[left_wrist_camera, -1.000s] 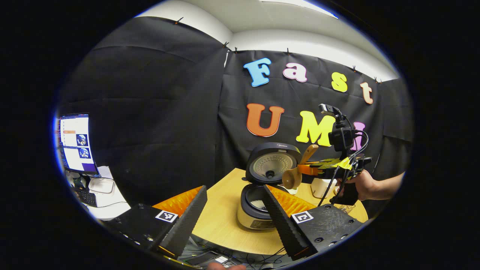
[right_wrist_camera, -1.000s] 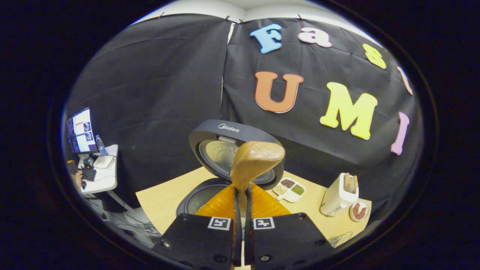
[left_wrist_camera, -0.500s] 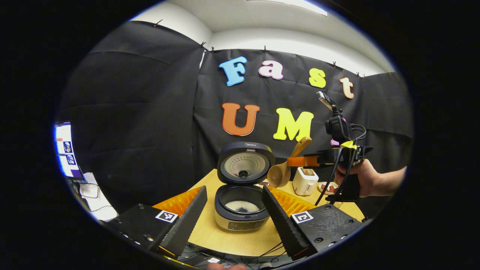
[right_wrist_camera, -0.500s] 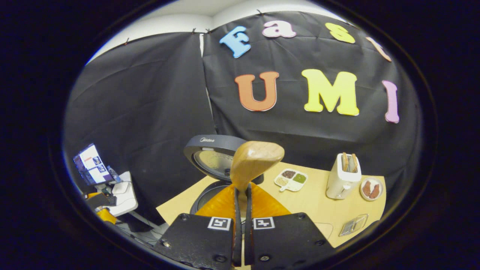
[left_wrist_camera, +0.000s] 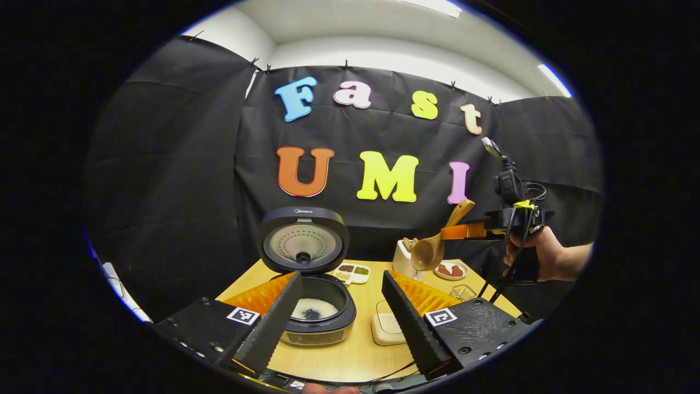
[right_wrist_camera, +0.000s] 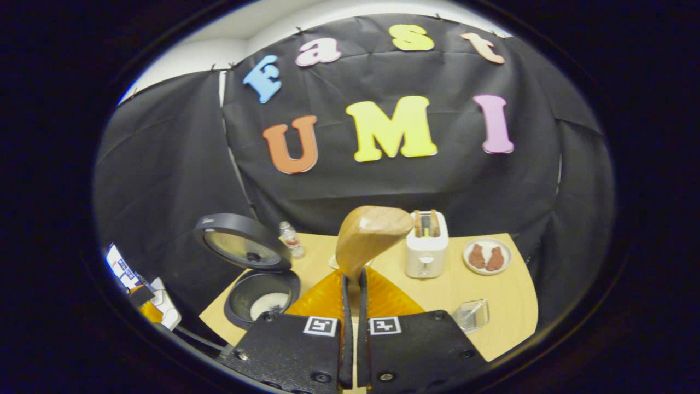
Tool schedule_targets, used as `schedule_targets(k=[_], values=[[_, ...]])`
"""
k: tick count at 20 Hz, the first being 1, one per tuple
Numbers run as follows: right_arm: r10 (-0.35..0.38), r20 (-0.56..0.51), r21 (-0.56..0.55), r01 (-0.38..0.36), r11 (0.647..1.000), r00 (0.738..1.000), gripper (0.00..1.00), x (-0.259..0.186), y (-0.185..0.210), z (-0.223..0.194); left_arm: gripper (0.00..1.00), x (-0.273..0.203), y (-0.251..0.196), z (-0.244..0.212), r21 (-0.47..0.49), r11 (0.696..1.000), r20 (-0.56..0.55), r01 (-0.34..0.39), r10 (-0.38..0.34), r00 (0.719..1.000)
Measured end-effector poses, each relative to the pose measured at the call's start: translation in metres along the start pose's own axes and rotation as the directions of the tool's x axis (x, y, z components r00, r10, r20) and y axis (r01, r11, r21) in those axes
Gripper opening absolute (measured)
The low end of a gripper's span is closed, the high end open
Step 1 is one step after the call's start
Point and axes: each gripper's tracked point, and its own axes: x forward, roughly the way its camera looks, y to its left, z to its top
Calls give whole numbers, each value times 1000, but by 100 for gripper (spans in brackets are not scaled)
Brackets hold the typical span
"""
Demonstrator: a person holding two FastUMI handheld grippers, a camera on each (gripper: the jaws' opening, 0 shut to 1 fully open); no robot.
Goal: Close the left gripper, press the button to open the rice cooker; take a wooden spoon from the chopstick holder with the right hand, scoop a spoonful of rice and pour it into the rice cooker, then put the wooden spoon back into the chopstick holder.
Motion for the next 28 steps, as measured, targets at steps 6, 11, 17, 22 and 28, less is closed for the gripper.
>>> schedule_targets(k=[6, 11, 17, 22, 28], values=[[-187, -20, 85, 188, 979, 982, 8, -9, -125, -17, 95, 39, -18, 0, -16, 1000, -38, 26, -27, 999], [-253, -77, 128, 261, 957, 964, 8, 4, -194, -47, 95, 61, -27, 6, 3, 1000, -53, 4, -4, 999], [-227, -184, 129, 253, 959, 956, 8, 45, -229, -101, 95, 78, -41, -1, -8, 1000, -85, -13, 12, 996], [-208, -237, 136, 244, 960, 949, 8, 62, -242, -141, 95, 83, -36, -10, 23, 998, -121, -59, 62, 991], [-187, -263, 190, 241, 952, 946, 8, 77, -252, -173, 95, 84, -19, -7, 24, 993, -128, -119, 121, 984]])
